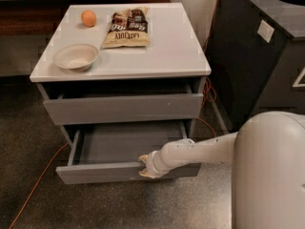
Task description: Place orange into middle drawer
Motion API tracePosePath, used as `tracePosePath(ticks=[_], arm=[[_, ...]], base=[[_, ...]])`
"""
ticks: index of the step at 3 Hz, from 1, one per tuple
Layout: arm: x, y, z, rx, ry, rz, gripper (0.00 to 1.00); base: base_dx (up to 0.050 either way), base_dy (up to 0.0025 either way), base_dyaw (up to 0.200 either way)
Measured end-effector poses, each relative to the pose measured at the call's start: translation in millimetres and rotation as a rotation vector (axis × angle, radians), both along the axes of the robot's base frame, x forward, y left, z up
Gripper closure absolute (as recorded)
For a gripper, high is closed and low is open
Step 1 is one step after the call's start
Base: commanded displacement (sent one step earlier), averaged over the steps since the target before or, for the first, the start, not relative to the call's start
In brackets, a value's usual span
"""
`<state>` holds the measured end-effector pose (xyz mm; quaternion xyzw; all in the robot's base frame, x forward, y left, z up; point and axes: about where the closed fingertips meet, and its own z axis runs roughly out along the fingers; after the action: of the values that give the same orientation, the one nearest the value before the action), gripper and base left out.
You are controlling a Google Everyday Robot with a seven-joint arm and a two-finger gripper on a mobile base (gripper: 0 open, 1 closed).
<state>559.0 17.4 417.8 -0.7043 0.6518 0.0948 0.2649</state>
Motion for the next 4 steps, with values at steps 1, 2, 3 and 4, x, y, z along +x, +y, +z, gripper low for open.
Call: tracePosePath(ticks=[1, 2, 3, 4], arm=[[-19, 0, -4, 0.017, 0.020, -0.001, 1.00], [-24, 0, -2, 0.022, 0.026, -0.002, 1.00], [-24, 0, 2, 0.023, 0.026, -0.002, 1.00], [-44, 1, -1, 0.041, 0.043, -0.005, 0.83]], base=[[0.000, 0.00000, 0.000], [0.000, 0.00000, 0.000], [0.000, 0.00000, 0.000], [0.000, 0.00000, 0.000]])
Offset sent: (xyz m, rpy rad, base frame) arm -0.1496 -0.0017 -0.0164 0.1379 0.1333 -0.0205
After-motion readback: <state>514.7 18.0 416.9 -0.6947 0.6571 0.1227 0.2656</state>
